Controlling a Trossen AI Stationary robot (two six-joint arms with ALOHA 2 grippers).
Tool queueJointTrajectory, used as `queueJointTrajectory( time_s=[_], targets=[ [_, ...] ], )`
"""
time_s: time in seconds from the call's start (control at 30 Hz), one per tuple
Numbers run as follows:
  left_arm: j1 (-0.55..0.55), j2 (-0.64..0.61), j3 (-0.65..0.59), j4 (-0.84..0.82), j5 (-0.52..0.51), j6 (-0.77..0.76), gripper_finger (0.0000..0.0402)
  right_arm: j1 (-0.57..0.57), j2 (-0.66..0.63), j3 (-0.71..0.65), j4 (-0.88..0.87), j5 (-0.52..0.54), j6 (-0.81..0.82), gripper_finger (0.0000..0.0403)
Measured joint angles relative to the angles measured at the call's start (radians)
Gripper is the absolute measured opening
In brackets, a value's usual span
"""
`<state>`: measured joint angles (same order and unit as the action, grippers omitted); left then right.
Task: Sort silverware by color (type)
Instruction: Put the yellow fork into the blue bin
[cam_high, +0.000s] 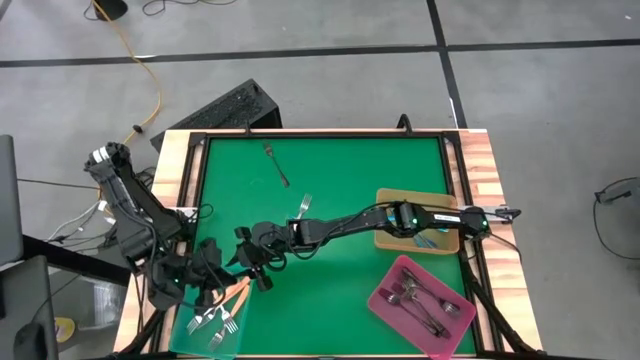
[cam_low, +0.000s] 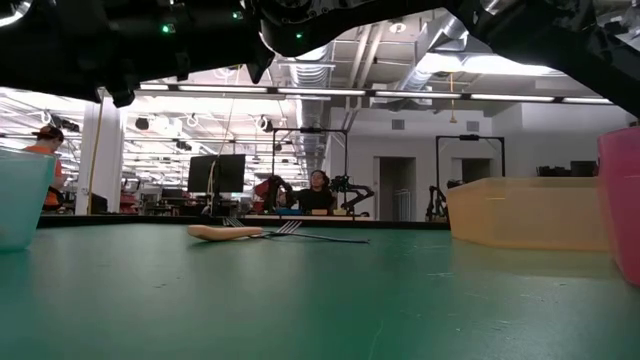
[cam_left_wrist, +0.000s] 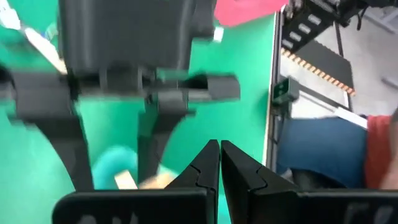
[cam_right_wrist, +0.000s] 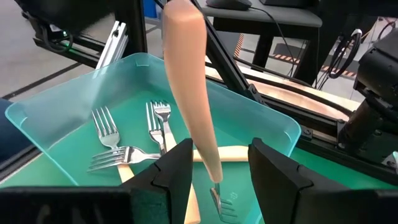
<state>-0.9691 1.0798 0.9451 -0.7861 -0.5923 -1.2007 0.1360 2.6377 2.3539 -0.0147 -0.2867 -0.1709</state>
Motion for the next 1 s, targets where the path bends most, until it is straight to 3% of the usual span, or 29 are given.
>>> queueJointTrajectory(
  time_s=[0.4, 0.5, 0.73, 1.0],
  targets=[
    [-0.046, 0.000, 0.000, -0.017, 0.169, -0.236, 0.0000, 0.004, 0.000, 0.000, 0.000, 0.000, -0.049, 0.0175],
    [-0.066, 0.000, 0.011, -0.029, 0.121, -0.228, 0.0000, 0.004, 0.000, 0.000, -0.001, 0.000, -0.051, 0.0175],
    [-0.069, -0.001, 0.135, -0.170, -0.206, -0.088, 0.0000, 0.005, 0.000, 0.000, -0.001, 0.000, -0.051, 0.0175],
    [0.029, 0.002, 0.081, -0.288, -0.128, -0.143, 0.0000, 0.006, 0.000, 0.000, -0.002, 0.000, -0.051, 0.0175]
  ],
)
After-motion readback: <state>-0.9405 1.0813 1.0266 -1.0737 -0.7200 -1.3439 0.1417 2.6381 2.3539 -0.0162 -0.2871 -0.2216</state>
